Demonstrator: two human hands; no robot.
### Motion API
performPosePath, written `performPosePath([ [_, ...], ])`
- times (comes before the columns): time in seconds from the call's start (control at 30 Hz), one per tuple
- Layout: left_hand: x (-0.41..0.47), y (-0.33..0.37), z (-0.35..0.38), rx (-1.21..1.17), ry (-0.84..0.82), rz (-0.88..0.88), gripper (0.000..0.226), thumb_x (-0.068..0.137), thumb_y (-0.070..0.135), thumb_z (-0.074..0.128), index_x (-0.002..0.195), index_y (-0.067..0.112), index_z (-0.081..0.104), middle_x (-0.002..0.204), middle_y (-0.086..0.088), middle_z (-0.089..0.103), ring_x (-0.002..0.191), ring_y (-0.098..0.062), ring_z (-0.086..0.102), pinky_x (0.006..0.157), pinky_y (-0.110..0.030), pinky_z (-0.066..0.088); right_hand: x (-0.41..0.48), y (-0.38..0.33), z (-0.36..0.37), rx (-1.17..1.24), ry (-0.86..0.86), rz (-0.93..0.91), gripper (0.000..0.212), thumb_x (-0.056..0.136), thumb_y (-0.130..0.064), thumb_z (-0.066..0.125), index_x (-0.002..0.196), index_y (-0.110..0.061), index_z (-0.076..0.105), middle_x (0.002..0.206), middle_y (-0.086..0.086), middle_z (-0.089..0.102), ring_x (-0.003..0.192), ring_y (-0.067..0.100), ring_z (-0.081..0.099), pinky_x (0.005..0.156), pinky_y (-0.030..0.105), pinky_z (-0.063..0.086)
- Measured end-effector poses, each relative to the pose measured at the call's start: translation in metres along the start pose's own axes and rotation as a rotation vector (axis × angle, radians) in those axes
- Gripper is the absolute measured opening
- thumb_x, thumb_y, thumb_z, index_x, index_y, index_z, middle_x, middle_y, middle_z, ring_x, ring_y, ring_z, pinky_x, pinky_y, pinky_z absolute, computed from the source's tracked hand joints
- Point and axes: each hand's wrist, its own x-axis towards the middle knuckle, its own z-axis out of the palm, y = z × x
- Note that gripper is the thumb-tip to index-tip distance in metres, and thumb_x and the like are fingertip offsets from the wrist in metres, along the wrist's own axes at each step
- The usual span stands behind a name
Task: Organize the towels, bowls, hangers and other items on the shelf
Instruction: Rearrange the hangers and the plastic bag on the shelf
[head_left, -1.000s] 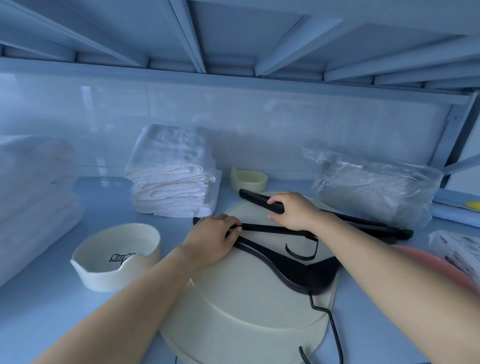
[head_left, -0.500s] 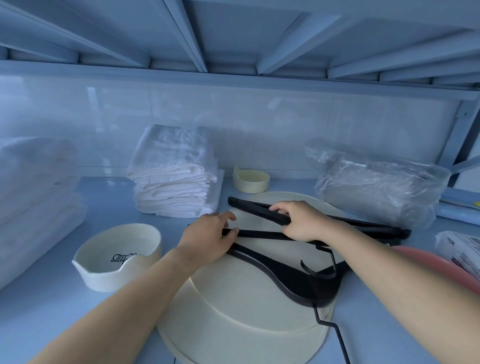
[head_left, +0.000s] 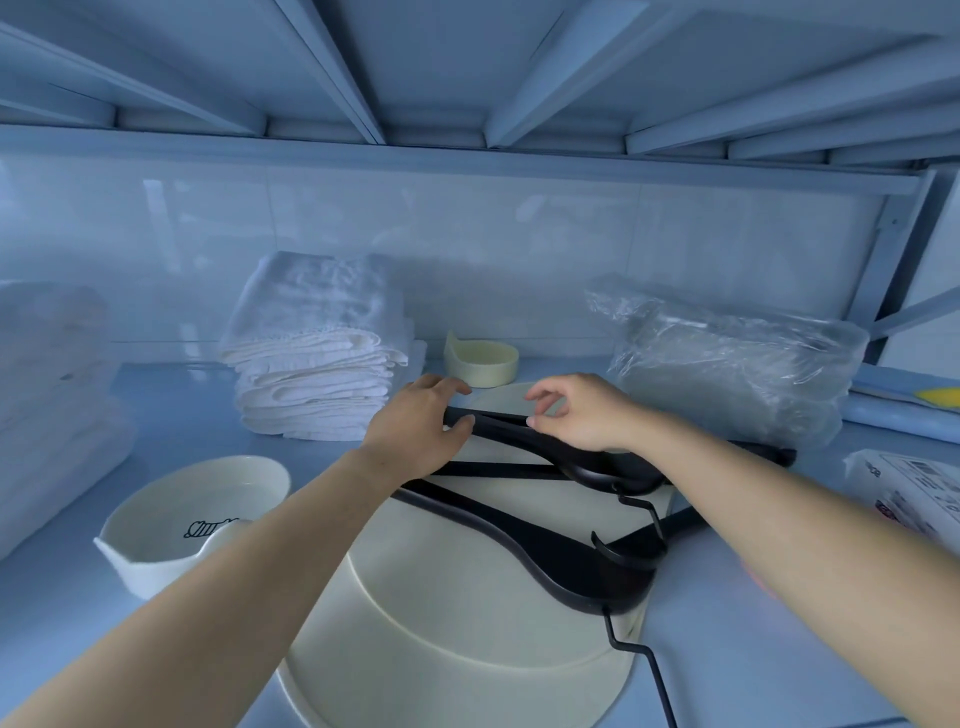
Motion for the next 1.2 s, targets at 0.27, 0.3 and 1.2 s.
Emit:
performPosePath([
  [0.27, 0.018, -0.001, 0.007, -0.032, 0.003, -0.041, 0.038, 0.090, 0.036, 0.050, 0.126, 0.024, 0.050, 0.125, 0.001, 0.051, 0.099, -0.017, 0.053, 0.080, -0.033, 0.048, 0.034, -0.004, 0.003, -0.013, -0.019, -0.043, 0.032, 0.086, -0.027, 0.062, 0.117, -0.023, 0.060, 0.108, -0.010, 0.063, 0.091, 0.008, 0.056, 0.081, 0.020, 0.039],
  [0.3, 0.021, -0.002, 0.008, -0.028, 0.006, -0.040, 0.038, 0.090, 0.036, 0.050, 0.126, 0.024, 0.050, 0.126, 0.001, 0.051, 0.101, -0.017, 0.053, 0.080, -0.031, 0.047, 0.039, -0.005, 0.002, -0.022, -0.018, -0.051, 0.032, 0.086, -0.028, 0.062, 0.118, -0.023, 0.060, 0.109, -0.009, 0.063, 0.092, 0.009, 0.055, 0.081, 0.019, 0.037],
  [1.2, 0.052, -0.033, 0.056, -0.130, 0.112, -0.089, 0.027, 0.089, 0.029, 0.053, 0.114, 0.021, 0.058, 0.112, 0.001, 0.057, 0.090, -0.010, 0.053, 0.078, -0.024, 0.043, 0.140, 0.010, 0.033, -0.310, -0.103, -0.075, 0.060, 0.094, -0.027, 0.050, 0.147, -0.015, 0.024, 0.154, 0.006, 0.025, 0.139, 0.024, 0.027, 0.111, 0.028, 0.025],
])
